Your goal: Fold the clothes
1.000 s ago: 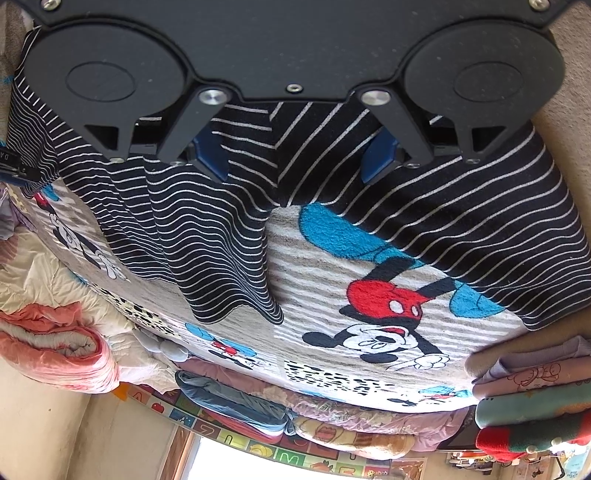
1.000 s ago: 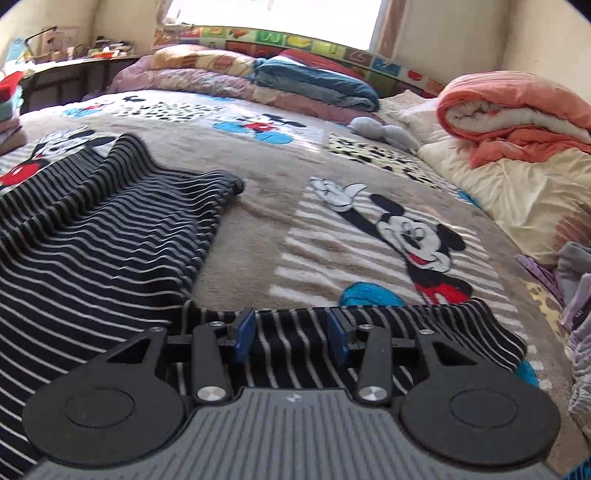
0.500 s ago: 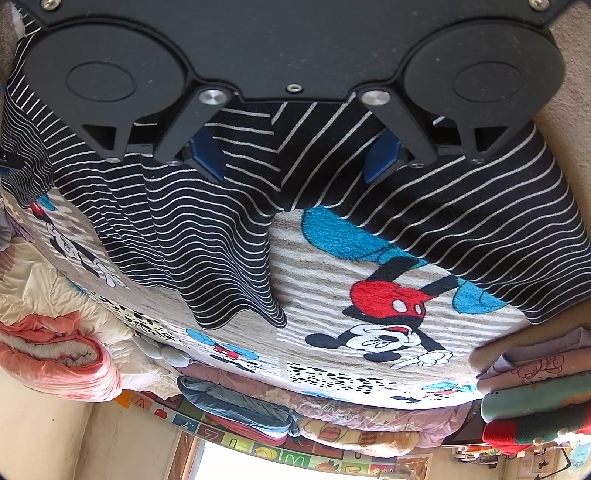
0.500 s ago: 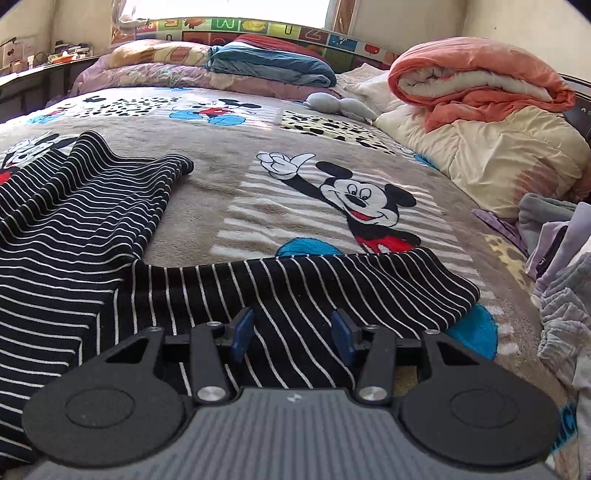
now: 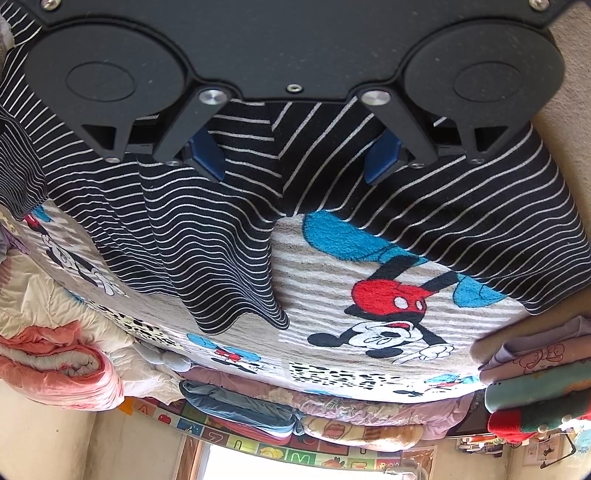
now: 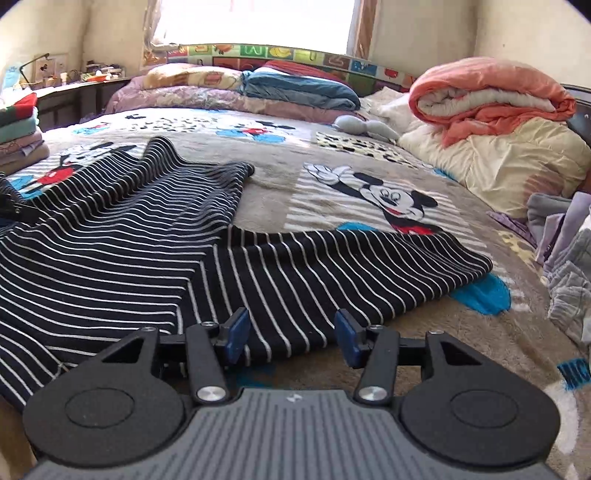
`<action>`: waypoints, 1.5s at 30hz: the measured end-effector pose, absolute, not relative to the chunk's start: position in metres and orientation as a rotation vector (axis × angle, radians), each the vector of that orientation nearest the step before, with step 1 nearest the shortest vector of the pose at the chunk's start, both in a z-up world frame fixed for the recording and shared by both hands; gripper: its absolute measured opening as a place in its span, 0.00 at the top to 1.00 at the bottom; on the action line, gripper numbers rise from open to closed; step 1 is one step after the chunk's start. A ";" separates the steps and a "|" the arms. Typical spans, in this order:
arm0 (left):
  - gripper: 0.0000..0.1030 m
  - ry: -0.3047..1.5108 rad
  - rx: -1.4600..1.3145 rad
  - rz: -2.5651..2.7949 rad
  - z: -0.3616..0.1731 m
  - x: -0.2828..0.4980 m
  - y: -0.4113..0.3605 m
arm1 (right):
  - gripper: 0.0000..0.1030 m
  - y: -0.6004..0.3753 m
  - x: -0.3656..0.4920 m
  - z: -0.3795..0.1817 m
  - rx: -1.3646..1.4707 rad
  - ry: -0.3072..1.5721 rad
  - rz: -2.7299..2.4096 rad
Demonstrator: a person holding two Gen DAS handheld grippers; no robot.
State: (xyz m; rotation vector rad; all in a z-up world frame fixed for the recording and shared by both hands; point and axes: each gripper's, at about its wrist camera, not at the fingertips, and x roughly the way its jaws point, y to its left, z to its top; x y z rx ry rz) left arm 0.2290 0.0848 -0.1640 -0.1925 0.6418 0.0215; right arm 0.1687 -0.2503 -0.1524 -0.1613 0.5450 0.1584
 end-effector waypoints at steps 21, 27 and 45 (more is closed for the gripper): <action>0.66 0.634 0.349 -0.292 -0.171 0.122 -0.032 | 0.57 -0.182 0.114 -0.166 -0.213 0.529 0.514; 0.65 0.599 0.338 -0.283 -0.164 0.112 -0.026 | 0.58 -0.185 0.092 -0.157 -0.224 0.514 0.512; 0.64 0.598 -0.005 -0.143 -0.124 0.166 0.033 | 0.58 -0.180 0.159 -0.133 -0.088 0.397 0.532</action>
